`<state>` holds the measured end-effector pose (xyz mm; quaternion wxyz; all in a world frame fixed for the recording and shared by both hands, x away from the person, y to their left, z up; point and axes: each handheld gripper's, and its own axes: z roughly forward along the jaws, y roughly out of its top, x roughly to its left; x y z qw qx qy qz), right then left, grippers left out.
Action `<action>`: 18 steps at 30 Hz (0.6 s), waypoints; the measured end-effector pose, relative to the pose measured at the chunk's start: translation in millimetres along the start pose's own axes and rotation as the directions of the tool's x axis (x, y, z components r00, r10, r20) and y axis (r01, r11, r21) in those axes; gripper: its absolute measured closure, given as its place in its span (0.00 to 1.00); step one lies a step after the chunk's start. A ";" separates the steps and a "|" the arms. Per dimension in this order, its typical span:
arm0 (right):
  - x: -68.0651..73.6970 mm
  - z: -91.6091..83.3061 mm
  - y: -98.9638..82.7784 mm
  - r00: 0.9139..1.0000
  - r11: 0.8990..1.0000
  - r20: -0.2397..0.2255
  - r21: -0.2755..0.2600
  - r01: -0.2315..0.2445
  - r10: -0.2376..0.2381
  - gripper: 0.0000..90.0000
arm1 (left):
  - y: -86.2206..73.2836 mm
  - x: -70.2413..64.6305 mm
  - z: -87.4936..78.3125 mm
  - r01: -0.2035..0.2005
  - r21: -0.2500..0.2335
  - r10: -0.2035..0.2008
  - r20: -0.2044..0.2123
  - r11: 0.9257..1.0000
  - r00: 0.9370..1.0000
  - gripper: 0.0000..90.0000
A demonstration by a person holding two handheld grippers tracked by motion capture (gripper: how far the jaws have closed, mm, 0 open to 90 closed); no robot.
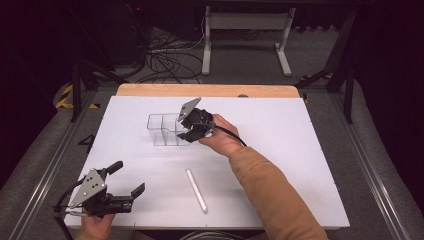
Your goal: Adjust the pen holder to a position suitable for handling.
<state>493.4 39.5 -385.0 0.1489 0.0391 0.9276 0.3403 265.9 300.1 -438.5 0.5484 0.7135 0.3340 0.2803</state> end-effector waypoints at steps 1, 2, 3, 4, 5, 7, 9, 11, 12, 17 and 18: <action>0.1 2.0 1.1 1.000 1.000 0.003 0.006 0.002 -0.002 0.58 | 0.0 0.3 -0.1 -0.001 0.002 0.001 0.001 1.000 1.000 0.03; 0.5 4.3 2.2 1.000 1.000 0.001 0.013 0.006 -0.006 0.59 | 0.0 0.3 -0.1 -0.001 0.002 0.001 0.001 1.000 1.000 0.03; 0.7 6.7 3.2 1.000 1.000 0.001 0.018 0.010 -0.011 0.59 | -0.3 0.4 0.0 0.003 0.001 -0.003 0.002 1.000 1.000 0.03; 1.2 8.6 4.1 1.000 1.000 0.004 0.026 0.013 -0.013 0.60 | -0.5 0.4 0.2 0.005 0.000 -0.005 0.003 1.000 1.000 0.03; 1.8 10.6 4.8 1.000 0.999 0.003 0.030 0.016 -0.016 0.60 | -0.8 0.4 0.2 0.006 0.001 -0.006 0.004 1.000 1.000 0.03; 2.8 14.3 5.7 1.000 0.999 0.004 0.038 0.022 -0.022 0.62 | -1.2 0.1 0.3 0.014 0.003 -0.014 0.007 1.000 1.000 0.03; 3.6 17.9 5.8 1.000 0.998 0.009 0.053 0.024 -0.024 0.64 | -1.3 0.2 0.2 0.015 0.004 -0.015 0.008 1.000 1.000 0.03; 3.7 21.2 5.6 1.000 0.997 0.010 0.068 0.024 -0.025 0.65 | -1.6 0.6 0.5 0.018 0.002 -0.018 0.010 1.000 1.000 0.03; 3.3 22.9 5.3 1.000 0.997 0.008 0.074 0.029 -0.030 0.65 | -1.6 0.8 0.7 0.018 0.001 -0.018 0.010 1.000 1.000 0.03; 4.4 31.0 5.2 0.999 0.994 0.014 0.106 0.033 -0.034 0.69 | -1.8 0.3 1.1 0.025 0.003 -0.025 0.013 1.000 1.000 0.03; 5.0 32.4 5.1 0.999 0.993 0.015 0.111 0.034 -0.036 0.69 | -1.8 0.3 1.1 0.024 0.003 -0.025 0.013 1.000 1.000 0.03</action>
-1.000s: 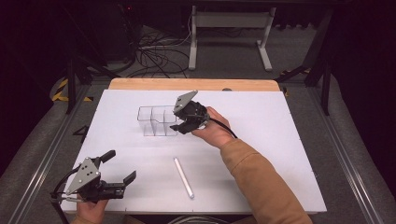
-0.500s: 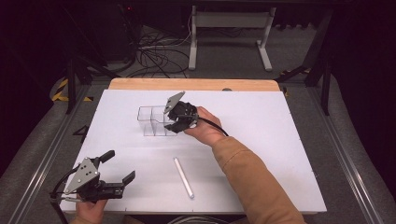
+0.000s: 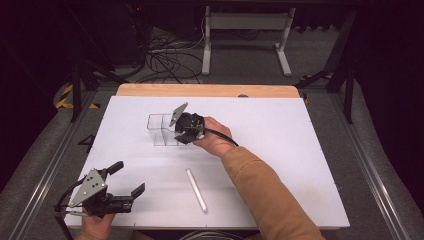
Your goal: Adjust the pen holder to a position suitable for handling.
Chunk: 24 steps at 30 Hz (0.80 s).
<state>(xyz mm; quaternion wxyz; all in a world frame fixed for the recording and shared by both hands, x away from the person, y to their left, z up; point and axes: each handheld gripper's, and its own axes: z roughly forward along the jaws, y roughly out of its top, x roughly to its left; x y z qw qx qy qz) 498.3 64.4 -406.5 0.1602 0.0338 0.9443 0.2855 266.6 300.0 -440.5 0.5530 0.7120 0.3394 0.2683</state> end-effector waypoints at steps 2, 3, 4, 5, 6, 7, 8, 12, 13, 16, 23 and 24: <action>0.9 2.8 0.5 1.000 1.000 0.005 0.010 0.001 -0.001 0.71 | -0.1 0.2 -0.2 0.000 0.001 0.000 -0.001 1.000 1.000 0.03; 1.4 3.9 0.5 1.000 1.000 0.006 0.023 0.004 -0.004 0.72 | -0.1 0.2 -0.2 0.001 0.001 -0.001 0.000 1.000 1.000 0.03; 1.4 3.9 0.5 1.000 1.000 0.006 0.023 0.004 -0.004 0.72 | -0.1 0.2 -0.2 0.001 0.001 -0.001 0.000 1.000 1.000 0.03; 2.7 5.5 0.9 1.000 0.999 0.022 0.028 0.016 -0.017 0.73 | -0.2 0.4 -0.3 0.001 0.003 -0.001 -0.001 1.000 1.000 0.03; 3.1 5.7 1.2 1.000 0.999 0.026 0.032 0.011 -0.012 0.74 | -0.3 0.4 -0.2 0.001 0.001 -0.001 -0.001 1.000 1.000 0.03; 3.1 5.7 1.2 1.000 0.999 0.028 0.032 0.009 -0.010 0.75 | -0.4 0.2 -0.3 0.004 0.001 -0.004 0.000 1.000 1.000 0.03; 2.9 5.6 1.1 0.999 0.999 0.029 0.031 0.012 -0.013 0.76 | -0.3 0.3 -0.5 0.003 0.003 -0.003 0.000 1.000 1.000 0.03; 3.6 4.5 1.3 0.999 0.999 0.026 0.040 0.024 -0.025 0.81 | -0.3 0.5 -0.4 0.000 0.003 0.000 0.000 1.000 1.000 0.03; 3.9 4.2 1.3 0.999 0.999 0.024 0.038 0.025 -0.026 0.82 | -0.3 0.5 -0.4 0.000 0.003 0.000 0.000 1.000 1.000 0.03; 4.0 2.8 1.1 0.999 0.999 0.010 0.037 0.030 -0.031 0.84 | -0.3 0.2 -0.4 0.001 0.005 -0.001 0.002 1.000 1.000 0.03; 7.7 -2.8 2.5 0.997 0.997 -0.044 0.039 0.063 -0.062 0.93 | -0.4 0.5 -0.3 -0.003 0.006 0.003 0.003 1.000 1.000 0.03; 8.4 -3.7 2.7 0.997 0.997 -0.051 0.036 0.067 -0.065 0.95 | -0.5 0.2 -0.3 0.002 0.005 -0.002 0.003 1.000 1.000 0.03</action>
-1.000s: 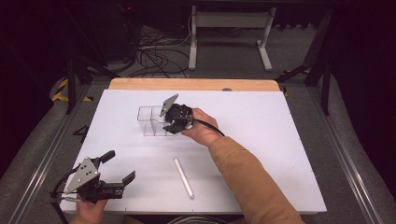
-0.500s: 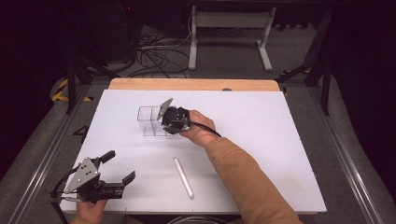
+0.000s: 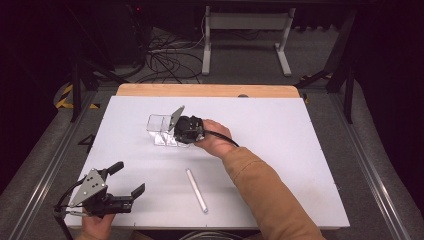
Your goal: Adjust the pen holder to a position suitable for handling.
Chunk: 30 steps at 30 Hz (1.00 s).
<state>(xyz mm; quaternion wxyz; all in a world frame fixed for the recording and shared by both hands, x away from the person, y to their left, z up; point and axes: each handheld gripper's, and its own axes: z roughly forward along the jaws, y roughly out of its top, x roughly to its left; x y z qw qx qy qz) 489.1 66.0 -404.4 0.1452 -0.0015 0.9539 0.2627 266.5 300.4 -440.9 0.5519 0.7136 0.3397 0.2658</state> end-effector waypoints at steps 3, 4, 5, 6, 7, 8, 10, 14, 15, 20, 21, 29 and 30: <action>3.1 -3.9 1.0 1.000 1.000 -0.001 0.005 0.010 -0.010 0.96 | 0.0 -0.2 0.0 0.002 -0.001 -0.002 0.001 1.000 1.000 0.03; 2.9 -5.7 0.7 1.000 1.000 -0.007 0.005 0.008 -0.008 0.96 | 0.1 0.2 0.2 -0.005 0.000 0.005 0.000 1.000 1.000 0.03; 2.5 -7.8 0.0 1.000 1.000 -0.013 0.004 0.006 -0.006 0.96 | 0.2 0.6 0.5 -0.010 0.001 0.010 -0.001 1.000 1.000 0.03; 1.5 -10.0 -0.8 1.000 1.000 -0.019 -0.004 0.008 -0.008 0.96 | 0.2 0.7 0.7 -0.011 0.000 0.011 -0.002 1.000 1.000 0.03; 1.6 -13.2 -1.8 1.000 1.000 -0.024 -0.003 -0.003 0.003 0.96 | 0.3 0.7 0.8 -0.011 -0.001 0.011 -0.002 1.000 1.000 0.03; 1.1 -16.4 -2.7 1.000 1.000 -0.025 -0.007 -0.002 0.002 0.96 | 0.5 0.8 1.0 -0.013 -0.001 0.013 -0.002 1.000 1.000 0.03; 0.1 -24.1 -5.4 1.000 1.000 -0.025 -0.018 0.004 -0.004 0.96 | 0.7 0.8 1.1 -0.012 0.004 0.012 -0.002 1.000 1.000 0.03; -1.8 -43.2 -14.4 1.000 0.999 -0.026 -0.043 0.005 -0.006 0.96 | 0.8 0.2 2.9 -0.008 0.002 0.008 0.004 1.000 1.000 0.03; -2.6 -48.1 -17.2 1.000 0.999 -0.030 -0.045 0.004 -0.006 0.96 | 0.9 0.0 3.3 -0.008 0.002 0.008 0.004 1.000 1.000 0.03; -3.1 -69.3 -34.9 0.999 0.998 -0.038 -0.059 -0.003 0.000 0.96 | 1.3 -1.0 5.7 -0.002 0.001 0.002 0.007 1.000 1.000 0.03; -3.1 -72.9 -39.2 0.999 0.998 -0.039 -0.063 -0.005 0.003 0.96 | 1.5 -1.2 6.0 -0.002 0.007 0.002 0.009 1.000 1.000 0.03; -3.4 -87.9 -70.8 0.998 0.999 -0.064 -0.035 -0.004 0.002 0.96 | 2.4 -2.5 9.6 -0.011 0.008 0.011 0.011 1.000 1.000 0.03; -3.0 -88.8 -74.3 0.997 0.999 -0.071 -0.033 -0.005 0.003 0.96 | 2.3 -2.7 10.0 -0.006 0.010 0.006 0.013 1.000 1.000 0.03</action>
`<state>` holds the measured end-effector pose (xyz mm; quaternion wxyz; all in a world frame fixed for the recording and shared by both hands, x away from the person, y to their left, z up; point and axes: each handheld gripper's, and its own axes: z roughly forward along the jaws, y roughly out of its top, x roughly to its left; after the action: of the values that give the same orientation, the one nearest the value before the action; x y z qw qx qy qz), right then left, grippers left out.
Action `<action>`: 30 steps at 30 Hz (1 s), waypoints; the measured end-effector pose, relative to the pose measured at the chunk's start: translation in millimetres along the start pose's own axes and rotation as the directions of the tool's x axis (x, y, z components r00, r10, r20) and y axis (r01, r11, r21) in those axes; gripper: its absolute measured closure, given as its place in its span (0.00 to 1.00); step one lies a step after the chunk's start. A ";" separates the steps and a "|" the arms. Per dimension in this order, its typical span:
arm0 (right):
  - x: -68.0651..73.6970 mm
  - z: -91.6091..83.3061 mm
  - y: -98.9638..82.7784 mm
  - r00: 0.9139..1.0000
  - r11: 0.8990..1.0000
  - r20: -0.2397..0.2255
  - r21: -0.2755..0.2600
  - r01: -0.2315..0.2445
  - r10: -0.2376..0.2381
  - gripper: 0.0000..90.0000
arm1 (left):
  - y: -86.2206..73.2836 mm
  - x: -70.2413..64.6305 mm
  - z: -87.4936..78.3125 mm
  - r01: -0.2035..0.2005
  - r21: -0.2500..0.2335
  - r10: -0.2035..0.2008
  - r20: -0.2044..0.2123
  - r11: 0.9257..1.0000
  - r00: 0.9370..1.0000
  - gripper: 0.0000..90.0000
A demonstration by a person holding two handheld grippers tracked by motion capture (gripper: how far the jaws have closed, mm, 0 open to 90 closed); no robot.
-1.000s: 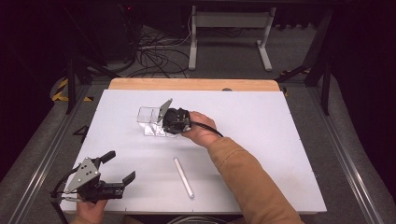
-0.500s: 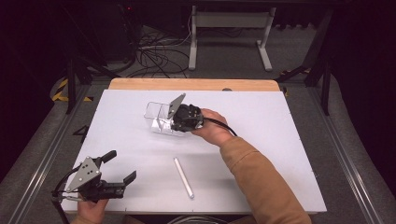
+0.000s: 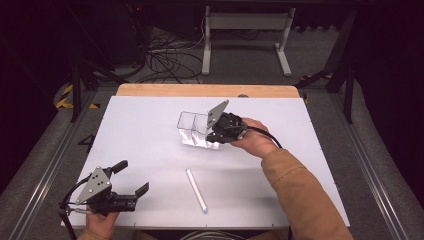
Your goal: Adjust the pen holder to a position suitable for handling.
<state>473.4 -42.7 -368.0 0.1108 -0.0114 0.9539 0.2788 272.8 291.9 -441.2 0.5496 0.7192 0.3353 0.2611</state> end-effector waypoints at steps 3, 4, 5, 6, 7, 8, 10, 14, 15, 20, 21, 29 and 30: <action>0.0 -1.8 -9.5 0.999 1.000 -0.038 0.001 0.005 -0.005 0.96 | 0.1 0.8 1.4 -0.009 0.003 0.009 0.001 1.000 1.000 0.03; 0.5 -1.6 -12.0 0.999 1.000 -0.051 0.002 0.007 -0.006 0.95 | 0.1 0.3 1.8 -0.003 0.004 0.003 0.002 1.000 1.000 0.03; 1.2 -1.1 -14.0 0.998 1.000 -0.063 0.006 0.014 -0.013 0.95 | 0.3 0.7 1.9 -0.010 0.005 0.010 0.002 1.000 1.000 0.03; 2.3 -0.7 -15.7 0.997 1.000 -0.076 0.010 0.016 -0.016 0.96 | 0.4 0.6 2.1 -0.010 0.004 0.010 0.003 1.000 1.000 0.03; 2.7 0.0 -17.2 0.996 1.000 -0.091 0.010 0.025 -0.024 0.95 | 0.4 0.6 2.1 -0.010 0.004 0.010 0.003 1.000 1.000 0.03; 3.8 0.6 -18.5 0.994 1.000 -0.105 0.012 0.027 -0.025 0.96 | 0.6 1.0 2.3 -0.013 0.005 0.013 0.002 1.000 1.000 0.03; 5.1 1.7 -20.5 0.989 0.999 -0.140 0.013 0.042 -0.040 0.95 | 0.6 1.4 2.5 -0.013 0.005 0.013 0.005 1.000 1.000 0.03; 6.7 4.3 -22.2 0.982 0.998 -0.181 0.024 0.061 -0.056 0.95 | 0.5 1.0 3.1 -0.007 0.005 0.007 0.006 1.000 1.000 0.03; 6.5 6.4 -23.3 0.979 0.997 -0.195 0.033 0.067 -0.060 0.95 | 0.5 1.0 3.3 -0.007 0.005 0.007 0.007 1.000 1.000 0.03; 3.2 8.3 -26.6 0.979 0.998 -0.196 0.034 0.059 -0.051 0.96 | 0.6 1.0 3.0 -0.005 0.007 0.005 0.007 1.000 1.000 0.03; 3.1 8.5 -27.0 0.980 0.998 -0.195 0.037 0.058 -0.050 0.96 | 0.6 1.1 3.0 -0.008 0.007 0.008 0.006 1.000 1.000 0.03; 2.0 5.6 -32.8 0.983 0.999 -0.179 0.031 0.038 -0.032 0.97 | 0.1 0.4 3.7 -0.002 0.004 0.002 0.008 1.000 1.000 0.03; 2.7 5.2 -32.8 0.983 0.999 -0.181 0.030 0.039 -0.033 0.97 | 0.0 0.0 3.8 0.000 0.004 0.000 0.008 1.000 1.000 0.03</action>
<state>474.6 -67.5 -390.2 0.0290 -0.0523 0.9641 0.2586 275.6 289.5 -442.2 0.5494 0.7213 0.3339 0.2576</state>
